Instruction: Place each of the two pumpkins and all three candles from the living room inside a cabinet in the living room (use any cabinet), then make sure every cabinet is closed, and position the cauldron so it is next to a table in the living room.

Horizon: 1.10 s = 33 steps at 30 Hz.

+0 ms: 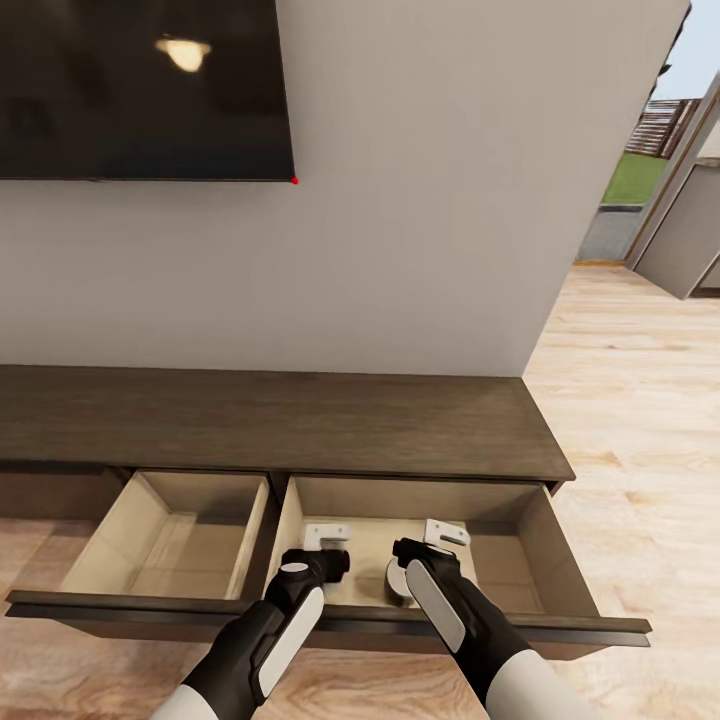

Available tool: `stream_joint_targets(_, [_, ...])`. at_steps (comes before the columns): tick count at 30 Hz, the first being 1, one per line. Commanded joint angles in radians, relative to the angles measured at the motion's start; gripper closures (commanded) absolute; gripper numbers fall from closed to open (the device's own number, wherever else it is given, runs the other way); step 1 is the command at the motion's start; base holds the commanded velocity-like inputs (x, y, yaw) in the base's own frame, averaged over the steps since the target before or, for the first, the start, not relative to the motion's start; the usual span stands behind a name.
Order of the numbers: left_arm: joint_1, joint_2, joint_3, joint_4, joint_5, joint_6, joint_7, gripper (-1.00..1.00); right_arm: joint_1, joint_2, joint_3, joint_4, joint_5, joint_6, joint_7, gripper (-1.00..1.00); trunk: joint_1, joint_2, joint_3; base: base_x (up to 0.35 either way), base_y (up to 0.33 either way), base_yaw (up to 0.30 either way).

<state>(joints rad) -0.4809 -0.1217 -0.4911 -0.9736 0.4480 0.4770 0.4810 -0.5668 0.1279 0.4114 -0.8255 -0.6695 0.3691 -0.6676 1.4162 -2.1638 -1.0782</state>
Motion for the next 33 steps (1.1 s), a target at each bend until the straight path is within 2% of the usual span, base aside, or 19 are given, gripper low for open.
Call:
stream_joint_targets(1, [-0.001,0.001,-0.003,-0.002,0.011,0.002,0.01,-1.0,-0.001,-0.001,0.003,-0.001,-0.005,0.004,-0.007,-1.0,0.0,0.0,-0.001,0.0,0.0,0.0])
stream_joint_targets(9, [-0.001,0.002,-0.003,-0.004,0.011,0.002,0.01,-1.0,-0.001,0.0,0.003,-0.001,-0.005,0.004,-0.007,-1.0,0.0,0.0,-0.001,0.0,0.0,0.0])
stream_joint_targets(33, [-0.001,0.001,0.005,-0.004,0.021,0.013,0.003,-1.0,-0.001,0.0,0.002,-0.001,-0.01,0.013,-0.005,-1.0,-0.092,0.168,0.074,0.0,0.0,0.0])
